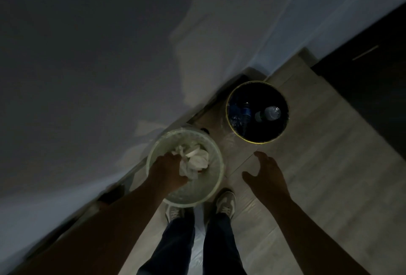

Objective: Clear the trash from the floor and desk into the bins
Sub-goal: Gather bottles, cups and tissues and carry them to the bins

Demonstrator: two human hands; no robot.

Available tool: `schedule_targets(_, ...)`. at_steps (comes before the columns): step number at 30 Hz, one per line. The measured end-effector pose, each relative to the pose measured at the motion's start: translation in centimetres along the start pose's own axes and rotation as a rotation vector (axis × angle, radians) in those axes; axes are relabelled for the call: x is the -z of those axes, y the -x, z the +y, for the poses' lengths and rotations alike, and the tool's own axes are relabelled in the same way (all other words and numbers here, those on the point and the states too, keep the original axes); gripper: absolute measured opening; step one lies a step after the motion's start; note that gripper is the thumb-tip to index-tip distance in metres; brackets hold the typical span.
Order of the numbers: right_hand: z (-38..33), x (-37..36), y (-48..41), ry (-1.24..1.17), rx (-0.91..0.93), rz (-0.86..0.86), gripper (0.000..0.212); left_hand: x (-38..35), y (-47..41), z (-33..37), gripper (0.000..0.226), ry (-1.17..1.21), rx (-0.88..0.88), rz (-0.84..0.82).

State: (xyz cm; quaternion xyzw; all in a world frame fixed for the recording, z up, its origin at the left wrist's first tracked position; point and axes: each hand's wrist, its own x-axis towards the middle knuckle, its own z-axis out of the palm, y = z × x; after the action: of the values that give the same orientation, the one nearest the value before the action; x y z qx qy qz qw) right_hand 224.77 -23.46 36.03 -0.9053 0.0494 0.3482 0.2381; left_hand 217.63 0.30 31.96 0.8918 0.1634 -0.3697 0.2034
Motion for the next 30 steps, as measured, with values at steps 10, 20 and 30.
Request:
schedule_targets(10,-4.1,5.8,5.9,0.284,0.155,-0.038,0.056,8.3,6.3,2.5,0.056,-0.176,-0.185,0.094)
schedule_targets(20,-15.7,25.1,17.1,0.358,0.403,0.289,0.054,28.8,21.2,12.9,0.047,-0.037,-0.481,0.448)
schedule_targets(30,-26.4,44.9,32.6,0.299,0.804,0.595,0.045,47.0,39.6,19.9,0.045,-0.132,-0.645,0.942)
